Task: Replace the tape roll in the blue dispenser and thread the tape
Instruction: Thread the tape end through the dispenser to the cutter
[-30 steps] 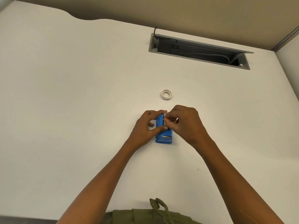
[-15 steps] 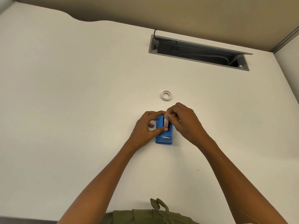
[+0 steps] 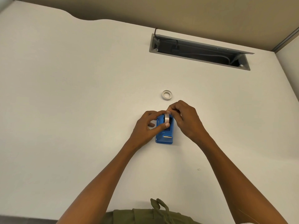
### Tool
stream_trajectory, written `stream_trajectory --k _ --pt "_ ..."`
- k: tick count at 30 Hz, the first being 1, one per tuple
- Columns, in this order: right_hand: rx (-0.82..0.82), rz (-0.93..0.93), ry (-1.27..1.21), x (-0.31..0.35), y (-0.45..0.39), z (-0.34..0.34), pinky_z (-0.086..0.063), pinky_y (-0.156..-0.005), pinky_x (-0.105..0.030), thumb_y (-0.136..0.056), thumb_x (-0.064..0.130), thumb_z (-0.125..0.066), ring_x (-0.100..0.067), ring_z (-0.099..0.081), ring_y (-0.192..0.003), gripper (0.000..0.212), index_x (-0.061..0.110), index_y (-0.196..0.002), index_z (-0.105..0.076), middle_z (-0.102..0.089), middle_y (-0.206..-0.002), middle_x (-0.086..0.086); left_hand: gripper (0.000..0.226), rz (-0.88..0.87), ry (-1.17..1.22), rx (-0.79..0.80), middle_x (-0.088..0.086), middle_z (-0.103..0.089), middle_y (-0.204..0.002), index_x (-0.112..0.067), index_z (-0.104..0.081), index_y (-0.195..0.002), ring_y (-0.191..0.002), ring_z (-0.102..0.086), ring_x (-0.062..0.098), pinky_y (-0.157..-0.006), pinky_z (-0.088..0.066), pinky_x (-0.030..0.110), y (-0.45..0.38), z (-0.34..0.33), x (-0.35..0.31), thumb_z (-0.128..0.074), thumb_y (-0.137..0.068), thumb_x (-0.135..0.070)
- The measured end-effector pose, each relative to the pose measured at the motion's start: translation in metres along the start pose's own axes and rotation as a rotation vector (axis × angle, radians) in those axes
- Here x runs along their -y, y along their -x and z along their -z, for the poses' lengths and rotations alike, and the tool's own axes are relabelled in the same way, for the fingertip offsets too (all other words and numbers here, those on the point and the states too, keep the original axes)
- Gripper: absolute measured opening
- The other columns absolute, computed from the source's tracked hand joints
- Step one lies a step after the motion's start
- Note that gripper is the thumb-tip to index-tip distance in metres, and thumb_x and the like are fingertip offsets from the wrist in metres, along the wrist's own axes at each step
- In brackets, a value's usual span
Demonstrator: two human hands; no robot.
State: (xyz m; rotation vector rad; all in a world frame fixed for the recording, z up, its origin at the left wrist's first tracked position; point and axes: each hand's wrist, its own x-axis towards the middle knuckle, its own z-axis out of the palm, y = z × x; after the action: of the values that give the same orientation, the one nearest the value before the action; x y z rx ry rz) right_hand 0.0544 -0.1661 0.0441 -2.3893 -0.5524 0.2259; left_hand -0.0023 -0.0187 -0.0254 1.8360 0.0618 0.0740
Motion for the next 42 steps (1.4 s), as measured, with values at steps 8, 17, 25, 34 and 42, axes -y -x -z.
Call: stream_trajectory --k 8,17,25,34,42 --pt "-0.020 -0.038 -0.065 0.004 0.000 0.001 -0.045 -0.076 -0.033 -0.095 0.016 -0.050 -0.018 -0.055 -0.083 0.013 0.010 -0.091 -0.061 -0.063 -0.095 -0.007 0.050 -0.004 0.019 0.009 -0.014 -0.053 -0.112 -0.051 -0.044 -0.118 -0.102 -0.054 0.006 -0.077 -0.048 0.015 0.003 0.001 -0.003 -0.070 -0.080 -0.031" --pt "-0.040 -0.059 -0.157 0.000 0.011 0.000 -0.037 -0.065 -0.004 -0.094 0.012 -0.051 -0.010 -0.053 -0.076 0.011 0.009 -0.089 -0.061 -0.062 -0.089 -0.003 0.055 -0.014 0.008 0.009 -0.012 -0.052 -0.116 -0.059 -0.042 -0.109 -0.099 -0.054 -0.001 -0.075 -0.046 0.010 0.002 0.000 -0.001 -0.074 -0.074 -0.033" --pt "-0.070 -0.056 -0.214 0.001 0.021 -0.001 -0.037 -0.066 -0.003 -0.093 0.012 -0.053 0.004 -0.054 -0.075 0.011 0.016 -0.084 -0.058 -0.059 -0.085 0.003 0.067 0.013 -0.009 0.068 -0.019 -0.048 -0.119 -0.060 -0.037 -0.122 -0.106 -0.049 -0.007 -0.079 -0.043 0.006 0.003 0.001 -0.005 -0.073 -0.067 -0.048" --pt "-0.103 -0.032 -0.125 0.000 0.048 -0.018 -0.035 -0.073 -0.014 -0.093 0.008 -0.050 -0.017 -0.051 -0.083 0.012 0.009 -0.087 -0.060 -0.059 -0.088 -0.005 0.104 -0.016 -0.086 0.258 -0.014 -0.033 -0.130 -0.054 -0.025 -0.134 -0.119 -0.035 0.000 -0.088 -0.036 0.005 0.004 0.006 0.000 -0.088 -0.051 -0.040" --pt "-0.212 -0.040 -0.092 -0.005 0.067 -0.034 -0.033 -0.072 -0.012 -0.093 0.008 -0.051 -0.017 -0.045 -0.083 0.012 0.010 -0.088 -0.062 -0.057 -0.088 -0.006 0.103 -0.044 -0.075 0.216 -0.015 -0.035 -0.129 -0.053 -0.026 -0.131 -0.116 -0.039 0.001 -0.085 -0.036 0.001 0.004 0.004 0.001 -0.089 -0.051 -0.037"
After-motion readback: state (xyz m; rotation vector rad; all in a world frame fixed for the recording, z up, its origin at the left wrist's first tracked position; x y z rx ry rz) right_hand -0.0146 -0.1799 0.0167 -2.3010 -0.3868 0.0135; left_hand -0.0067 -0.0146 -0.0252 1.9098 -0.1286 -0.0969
